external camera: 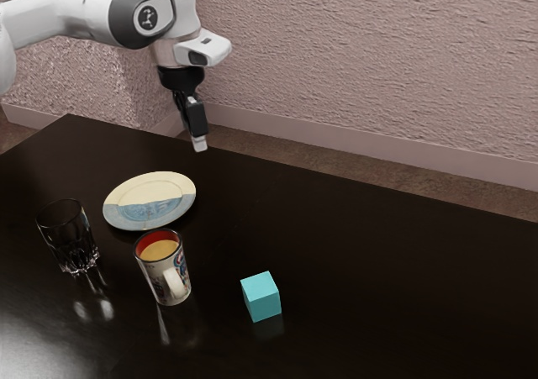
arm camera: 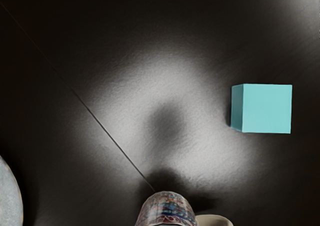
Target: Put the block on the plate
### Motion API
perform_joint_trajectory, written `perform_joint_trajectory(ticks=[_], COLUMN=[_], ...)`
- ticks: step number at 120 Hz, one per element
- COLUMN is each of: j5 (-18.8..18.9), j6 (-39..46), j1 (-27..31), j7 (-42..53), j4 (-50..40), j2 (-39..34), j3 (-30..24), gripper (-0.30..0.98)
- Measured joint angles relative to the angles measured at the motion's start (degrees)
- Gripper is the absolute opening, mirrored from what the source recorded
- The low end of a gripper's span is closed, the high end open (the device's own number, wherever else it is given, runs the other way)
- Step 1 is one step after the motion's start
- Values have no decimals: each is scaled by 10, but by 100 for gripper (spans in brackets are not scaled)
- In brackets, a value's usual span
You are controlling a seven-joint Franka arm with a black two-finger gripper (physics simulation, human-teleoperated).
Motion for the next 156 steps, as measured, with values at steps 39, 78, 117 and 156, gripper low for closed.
perform_joint_trajectory(ticks=[39,78,117,156], j5=[-1,-11,-26,-23], j6=[8,136,283,358], j1=[-5,-71,-111,-118], j7=[45,12,-91,-154], j4=[0,-211,-278,-268], j2=[15,-29,40,125], j3=[-1,-7,-7,-5], gripper=[69,69,69,69])
